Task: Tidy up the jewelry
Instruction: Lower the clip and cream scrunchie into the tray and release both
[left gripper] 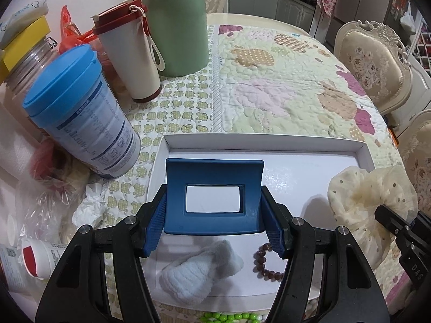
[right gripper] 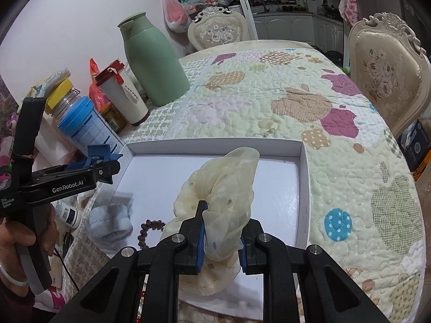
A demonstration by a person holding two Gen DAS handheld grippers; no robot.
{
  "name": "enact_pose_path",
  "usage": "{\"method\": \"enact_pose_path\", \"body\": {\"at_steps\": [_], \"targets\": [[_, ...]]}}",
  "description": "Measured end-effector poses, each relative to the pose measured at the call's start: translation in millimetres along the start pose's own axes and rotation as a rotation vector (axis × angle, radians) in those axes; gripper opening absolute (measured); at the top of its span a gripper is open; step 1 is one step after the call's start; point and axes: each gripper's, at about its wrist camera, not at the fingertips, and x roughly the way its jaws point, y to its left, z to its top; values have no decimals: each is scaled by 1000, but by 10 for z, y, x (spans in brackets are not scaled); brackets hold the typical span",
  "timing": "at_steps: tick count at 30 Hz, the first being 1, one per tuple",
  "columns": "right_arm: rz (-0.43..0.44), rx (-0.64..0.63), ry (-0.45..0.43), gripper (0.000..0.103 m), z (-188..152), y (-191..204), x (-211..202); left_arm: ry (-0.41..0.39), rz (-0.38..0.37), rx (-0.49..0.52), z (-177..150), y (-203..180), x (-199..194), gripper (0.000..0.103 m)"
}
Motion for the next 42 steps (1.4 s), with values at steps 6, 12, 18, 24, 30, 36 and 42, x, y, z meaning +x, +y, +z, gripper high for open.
{"method": "enact_pose_path", "body": {"at_steps": [6,12,18,24,30,36,42], "targets": [[-9,10,17,18,70,-76,165,34,-16,-26,42,21,172,64],[8,31,44,18,109,-186,444,88,-22,-55,35,39,409,64],[-58,23,78,54,63,-273,623,119,-4,-75,-21,76,557,64],[-55,57,44,62,17,-336,407,131,-28,-103,-33,138,576,68],[-54,32,15,62,-88,-205,127,85,-39,-109,-31,149,361,69],[-30,42,-11,62,-216,-63,-114,26,-16,-90,-115,116,27,69],[-24,40,-33,62,-398,105,-374,-31,20,-29,-337,12,-348,69]]}}
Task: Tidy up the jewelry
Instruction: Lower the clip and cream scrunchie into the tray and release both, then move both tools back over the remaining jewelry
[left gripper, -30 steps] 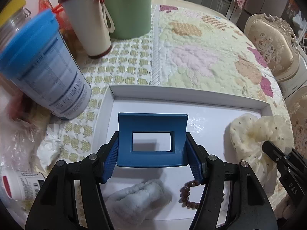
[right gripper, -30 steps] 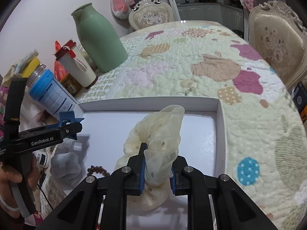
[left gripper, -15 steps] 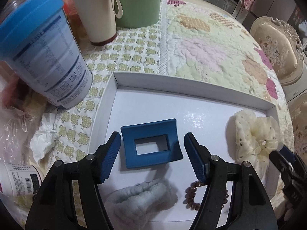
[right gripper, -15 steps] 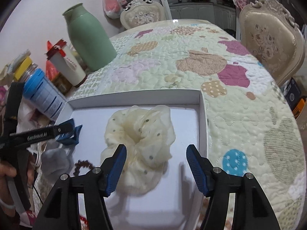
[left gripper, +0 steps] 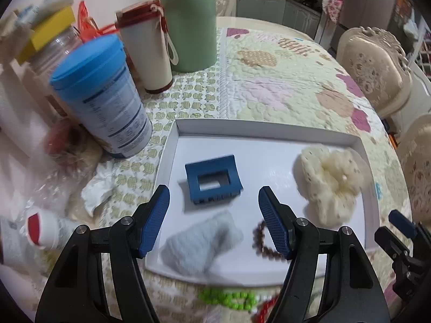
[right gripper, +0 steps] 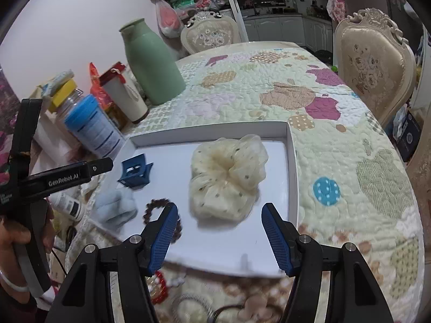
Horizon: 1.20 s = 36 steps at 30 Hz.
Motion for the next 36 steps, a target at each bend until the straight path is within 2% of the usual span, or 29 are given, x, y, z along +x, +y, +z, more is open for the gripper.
{"method": "enact_pose_path", "body": {"at_steps": [8,20,36], "targets": [[-20,-14,-12,62,-313,133,-332,-39,-29,32,-430,-131,-422,69],[-56,-26,-57,62,-725,192,-869,-106,-23,49,-997,-271,-943,69],[-50,-68,-32,62,-981,329,-1024,-135,12,42,-1415,-222,-1185,69]]}}
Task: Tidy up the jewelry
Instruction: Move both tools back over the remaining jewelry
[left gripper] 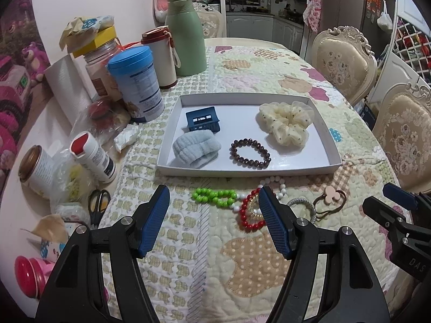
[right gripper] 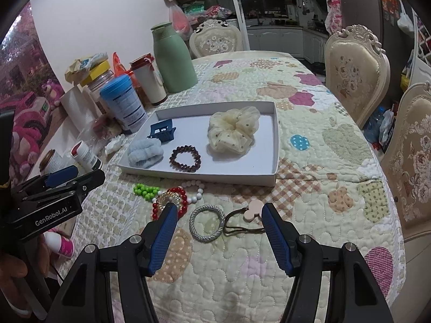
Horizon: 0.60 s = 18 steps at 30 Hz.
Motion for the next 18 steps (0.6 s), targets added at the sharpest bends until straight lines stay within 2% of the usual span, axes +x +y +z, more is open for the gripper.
{"method": "enact_pose_path", "body": {"at_steps": [4,6,9,13,16,18], "targets": [[3,-14,5,62,-24,50,12,9,-2,-7,-54,39,1,69],[-1,-18,9,62,-43,53,30,31,-27,-23,-72,92,30,69],[-10,-14,18,62,-79,8,76,73,-74,-64,-126,228,119,69],[-14,9,34,62,-157,-95,168,173,-147,-128,-234,406,348,69],[-23,20,32,62,-211,-157,242,212,-167,-163,-301,467,482,69],[-18,30,44,51,-235,-189,297,227,-180,-163,-308,462,557,69]]}}
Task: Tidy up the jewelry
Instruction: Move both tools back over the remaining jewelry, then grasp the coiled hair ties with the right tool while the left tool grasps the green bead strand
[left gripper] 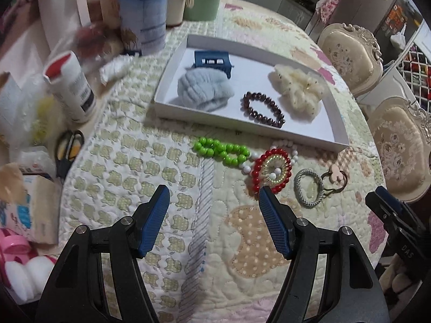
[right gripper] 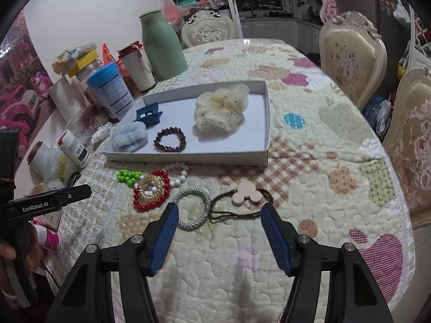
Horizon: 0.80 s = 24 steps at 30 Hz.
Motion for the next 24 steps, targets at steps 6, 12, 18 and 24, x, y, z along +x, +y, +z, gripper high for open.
{"method": "enact_pose_path", "body": {"at_steps": [6,12,18,24], "targets": [[89,-28,7,43,28,127,137,20,14,31,80,19,177,69],[165,-147,29,34,161,551,503,50,48,14,214,166,392,69],[174,-216,91,32,235,783,949,70,27,-26,296,330,484,69],[142,-261,105,24,263,833,1174,83,-9,-42,353,401,541,69]]}}
